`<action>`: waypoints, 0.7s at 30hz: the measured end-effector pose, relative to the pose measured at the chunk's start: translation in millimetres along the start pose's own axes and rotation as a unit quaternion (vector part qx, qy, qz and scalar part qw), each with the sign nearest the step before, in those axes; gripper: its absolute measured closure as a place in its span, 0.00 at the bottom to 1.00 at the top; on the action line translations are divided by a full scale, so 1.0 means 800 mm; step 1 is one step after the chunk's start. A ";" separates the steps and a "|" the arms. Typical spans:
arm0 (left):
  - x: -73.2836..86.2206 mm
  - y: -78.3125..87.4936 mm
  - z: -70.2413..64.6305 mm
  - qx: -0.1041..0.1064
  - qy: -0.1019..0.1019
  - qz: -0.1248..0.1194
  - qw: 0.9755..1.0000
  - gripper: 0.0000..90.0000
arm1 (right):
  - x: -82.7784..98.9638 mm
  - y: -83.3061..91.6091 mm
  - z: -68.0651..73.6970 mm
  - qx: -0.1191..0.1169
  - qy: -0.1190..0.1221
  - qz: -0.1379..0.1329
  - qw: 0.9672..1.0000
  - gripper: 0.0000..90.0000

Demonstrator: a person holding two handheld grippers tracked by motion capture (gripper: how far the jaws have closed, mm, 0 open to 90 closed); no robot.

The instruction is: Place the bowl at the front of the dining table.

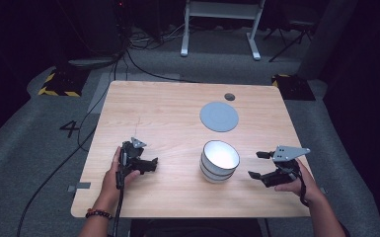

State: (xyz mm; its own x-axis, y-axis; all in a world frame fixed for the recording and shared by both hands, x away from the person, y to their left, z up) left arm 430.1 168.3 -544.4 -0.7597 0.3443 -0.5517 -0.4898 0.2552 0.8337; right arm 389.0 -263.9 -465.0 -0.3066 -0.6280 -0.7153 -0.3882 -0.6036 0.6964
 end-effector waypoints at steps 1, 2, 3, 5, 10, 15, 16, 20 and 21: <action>0.000 0.000 0.000 0.000 0.000 0.000 1.000 0.00 | -0.004 -0.001 0.002 0.000 0.009 -0.002 1.000 0.22; 0.000 0.000 0.000 0.000 0.000 0.000 1.000 0.00 | -0.004 -0.001 0.002 0.000 0.009 -0.002 1.000 0.22; 0.000 0.000 0.000 0.000 0.000 0.000 1.000 0.00 | -0.007 -0.001 0.005 -0.005 0.010 -0.001 1.000 0.22; 0.000 0.000 0.000 0.000 0.000 0.000 1.000 0.00 | -0.009 -0.002 0.007 -0.006 0.013 -0.001 1.000 0.22; 0.000 0.000 0.000 0.000 0.000 0.000 1.000 0.00 | -0.019 -0.005 0.012 -0.012 0.023 -0.003 1.000 0.22; 0.000 0.000 0.000 0.000 0.000 0.000 1.000 0.00 | -0.028 -0.007 0.018 -0.020 0.033 -0.004 0.999 0.22; 0.000 0.000 0.000 0.000 0.000 0.000 1.000 0.00 | -0.032 -0.008 0.020 -0.022 0.038 -0.004 0.999 0.22; 0.000 0.000 0.000 0.000 0.000 0.000 1.000 0.00 | -0.036 -0.009 0.023 -0.028 0.037 -0.007 0.999 0.22; 0.000 0.000 0.000 0.000 0.000 0.000 1.000 0.00 | -0.039 -0.010 0.024 -0.027 0.043 -0.007 0.999 0.22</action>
State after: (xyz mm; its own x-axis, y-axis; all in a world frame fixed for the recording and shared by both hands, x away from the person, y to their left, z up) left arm 430.1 168.3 -544.4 -0.7595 0.3444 -0.5518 -0.4898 0.2554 0.8336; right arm 385.0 -229.9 -449.5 -0.2244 -0.6579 -0.7189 -0.3442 -0.6366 0.6901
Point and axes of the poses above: each handheld gripper's, and its own axes: y roughly backward along the jaws, x roughly out of its underside, z roughly to its left, the point moved 5 cm from there along -y, roughly forward along the jaws, and after that the axes turned 7 degrees about z, right-handed, at the moved point
